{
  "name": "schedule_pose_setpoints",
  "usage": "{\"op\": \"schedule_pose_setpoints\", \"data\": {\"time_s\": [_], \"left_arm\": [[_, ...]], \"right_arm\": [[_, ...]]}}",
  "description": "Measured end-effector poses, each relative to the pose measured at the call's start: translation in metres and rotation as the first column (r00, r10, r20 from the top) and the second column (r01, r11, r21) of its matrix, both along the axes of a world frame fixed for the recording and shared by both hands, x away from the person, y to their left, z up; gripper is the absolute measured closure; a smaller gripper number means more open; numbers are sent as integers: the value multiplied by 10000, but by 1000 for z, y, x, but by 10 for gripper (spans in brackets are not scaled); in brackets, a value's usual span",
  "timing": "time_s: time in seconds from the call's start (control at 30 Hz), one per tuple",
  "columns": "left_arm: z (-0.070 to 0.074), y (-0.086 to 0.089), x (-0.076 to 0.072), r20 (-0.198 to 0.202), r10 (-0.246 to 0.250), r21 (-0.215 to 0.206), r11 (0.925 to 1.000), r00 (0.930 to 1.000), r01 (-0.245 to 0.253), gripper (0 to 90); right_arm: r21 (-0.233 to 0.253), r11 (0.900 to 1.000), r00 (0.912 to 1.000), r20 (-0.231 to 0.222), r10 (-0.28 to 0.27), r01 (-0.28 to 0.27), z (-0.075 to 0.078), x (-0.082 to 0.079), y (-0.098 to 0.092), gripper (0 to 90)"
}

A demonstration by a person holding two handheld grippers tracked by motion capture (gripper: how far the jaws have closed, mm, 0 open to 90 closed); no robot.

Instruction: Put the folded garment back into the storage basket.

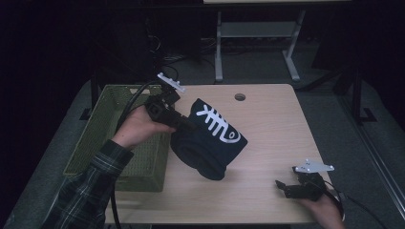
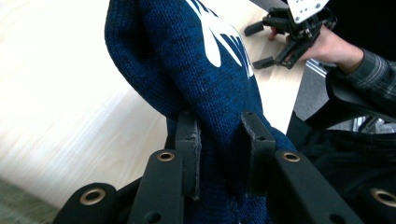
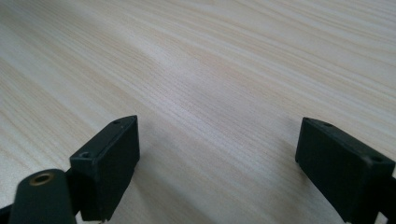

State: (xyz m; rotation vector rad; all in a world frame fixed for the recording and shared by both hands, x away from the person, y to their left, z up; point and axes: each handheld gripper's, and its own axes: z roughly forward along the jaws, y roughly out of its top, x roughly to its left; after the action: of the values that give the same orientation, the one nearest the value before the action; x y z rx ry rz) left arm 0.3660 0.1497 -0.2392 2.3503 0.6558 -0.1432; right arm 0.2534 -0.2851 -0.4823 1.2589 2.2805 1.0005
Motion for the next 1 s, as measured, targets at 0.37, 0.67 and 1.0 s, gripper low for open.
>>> {"op": "schedule_pose_setpoints", "data": {"time_s": [0.37, 0.67, 1.0], "left_arm": [[19, 45, 2, -219, 1219, -227, 9922, 9923, -1224, 725], [33, 89, -3, -64, 2014, -256, 9791, 9795, -2015, 726], [49, 141, -14, 74, 2930, -463, 9552, 9561, -2924, 728]], "right_arm": [[5, 10000, 10000, -10, -15, 15, 0, 0, 0, 133], [4, 10000, 10000, -5, -13, 13, 0, 0, 0, 134], [3, 10000, 10000, -2, -26, 26, 0, 0, 0, 134]]}}
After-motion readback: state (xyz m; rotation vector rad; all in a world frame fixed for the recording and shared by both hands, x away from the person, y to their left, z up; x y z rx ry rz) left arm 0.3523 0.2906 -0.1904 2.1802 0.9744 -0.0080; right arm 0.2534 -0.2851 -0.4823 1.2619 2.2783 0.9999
